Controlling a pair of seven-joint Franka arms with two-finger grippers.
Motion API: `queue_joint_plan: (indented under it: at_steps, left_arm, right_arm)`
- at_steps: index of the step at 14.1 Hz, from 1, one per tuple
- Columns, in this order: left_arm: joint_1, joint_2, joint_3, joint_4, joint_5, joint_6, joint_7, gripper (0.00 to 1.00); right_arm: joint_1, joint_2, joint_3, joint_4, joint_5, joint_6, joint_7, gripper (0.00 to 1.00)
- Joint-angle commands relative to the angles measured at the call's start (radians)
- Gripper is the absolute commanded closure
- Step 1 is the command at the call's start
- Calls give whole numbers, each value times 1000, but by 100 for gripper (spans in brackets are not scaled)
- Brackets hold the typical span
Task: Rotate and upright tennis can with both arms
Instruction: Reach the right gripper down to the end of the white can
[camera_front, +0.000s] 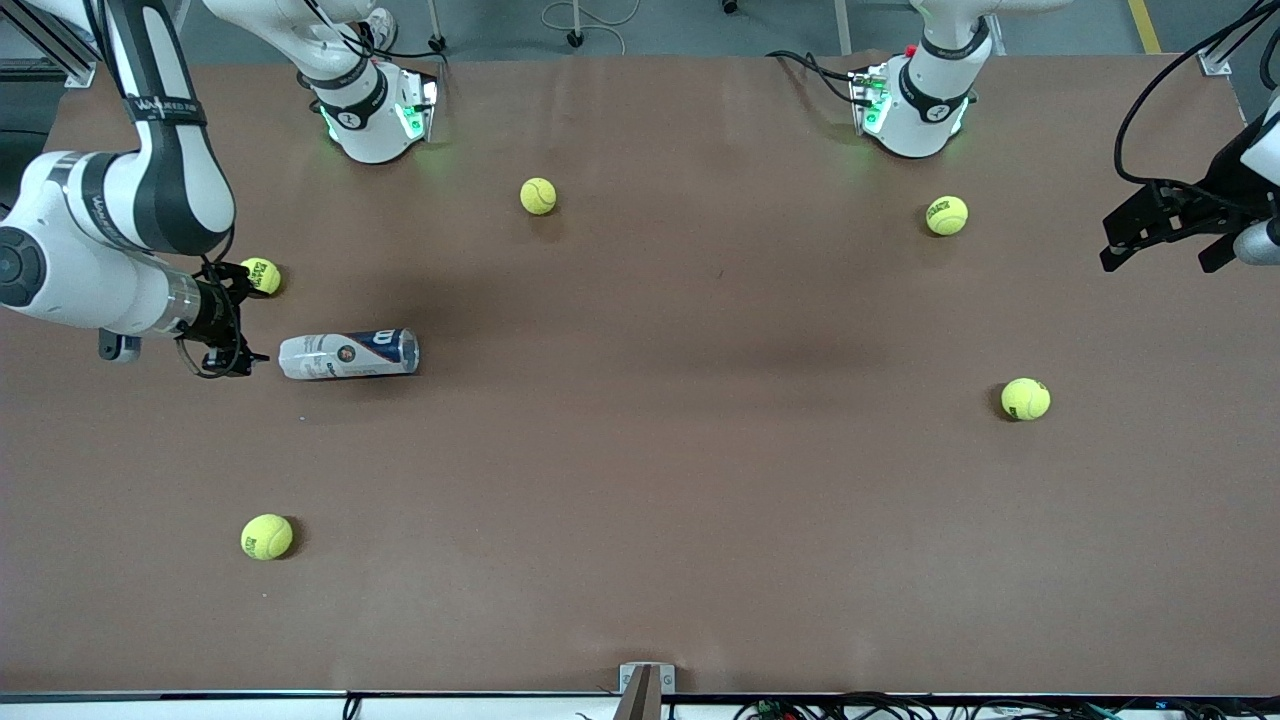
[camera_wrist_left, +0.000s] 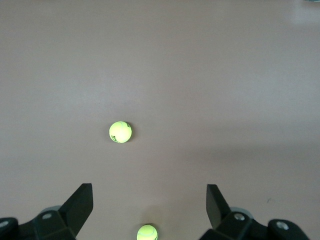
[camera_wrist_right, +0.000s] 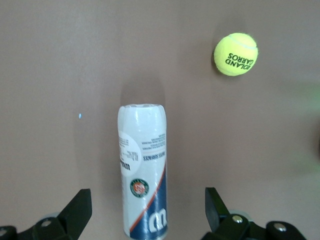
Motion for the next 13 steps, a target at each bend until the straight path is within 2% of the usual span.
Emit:
queue_joint_plan:
  at_steps: [1, 3, 6, 13]
  left_arm:
    - [0, -12, -4, -8, 14, -4, 1, 0]
    - [0, -12, -4, -8, 14, -4, -1, 0]
    - [-1, -12, -4, -8, 14, -4, -2, 0]
    - [-1, -12, -4, -9, 15, -4, -4, 0]
  right_arm:
    - [2, 59, 0, -21, -39, 114, 73, 0]
    - [-3, 110, -2, -29, -39, 193, 79, 0]
    - [3, 134, -2, -99, -39, 312, 87, 0]
    - [9, 148, 0, -155, -38, 368, 95, 0]
